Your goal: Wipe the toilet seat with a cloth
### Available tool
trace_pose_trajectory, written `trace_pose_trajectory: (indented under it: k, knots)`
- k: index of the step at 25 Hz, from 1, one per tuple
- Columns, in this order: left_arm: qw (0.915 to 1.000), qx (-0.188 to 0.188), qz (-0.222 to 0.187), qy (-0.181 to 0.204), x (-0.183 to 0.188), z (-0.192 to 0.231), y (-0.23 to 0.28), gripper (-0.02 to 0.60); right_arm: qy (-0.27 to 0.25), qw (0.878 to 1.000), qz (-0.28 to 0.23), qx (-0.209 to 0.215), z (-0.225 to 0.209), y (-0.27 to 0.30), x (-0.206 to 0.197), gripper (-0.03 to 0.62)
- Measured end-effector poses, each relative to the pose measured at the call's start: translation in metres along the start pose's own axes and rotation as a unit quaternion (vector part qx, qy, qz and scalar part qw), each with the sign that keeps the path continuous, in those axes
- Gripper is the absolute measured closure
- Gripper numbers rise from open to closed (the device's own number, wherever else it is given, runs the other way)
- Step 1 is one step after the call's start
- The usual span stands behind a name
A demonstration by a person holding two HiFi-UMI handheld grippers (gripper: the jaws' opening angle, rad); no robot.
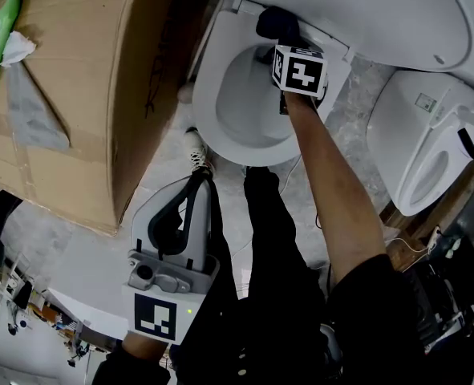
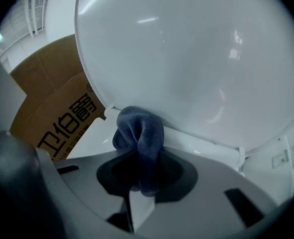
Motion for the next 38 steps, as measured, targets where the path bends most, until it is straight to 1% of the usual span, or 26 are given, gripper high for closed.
trace_pose_trajectory:
  k: [4,11,25,28,32,38]
  knots:
    - [1.0,-0.005,0.002,0.002,-0.001,-0.006,0.002,0.571,0.02,1.0,0.003,-0.009,-0.013,-0.004,-0.008,0.522]
    - [0.9999,-0.013,0.004,0.006,-0.004,-0.017,0.005,0.571,0.04,0.999,0.005,-0.021,-0.032,-0.011,-0.022,0.522]
    - [0.9998,-0.017,0.003,0.012,-0.003,-0.031,0.004,0.571,0.096,0.995,0.009,-0.03,-0.063,-0.021,-0.04,0.522]
    - [0.9998,-0.017,0.0,0.013,-0.002,-0.032,0.001,0.571,0.088,0.996,0.011,-0.029,-0.063,-0.021,-0.04,0.522]
    - [0.9996,-0.019,-0.005,0.018,0.003,-0.038,-0.003,0.571,0.058,0.998,0.019,-0.022,-0.061,-0.026,-0.038,0.522]
    - [0.9989,-0.027,-0.022,0.032,0.031,-0.054,-0.008,0.571,0.029,1.0,0.003,-0.007,-0.061,-0.055,-0.031,0.522]
Point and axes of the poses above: the fingertips, and each gripper's own axes: y forward along the fingers, z to its left, x out of its top, the point moved 2 cm from there along -y, backward along the fingers, and after that the axes turned 8 degrees about -y, right-handed, at the moved point
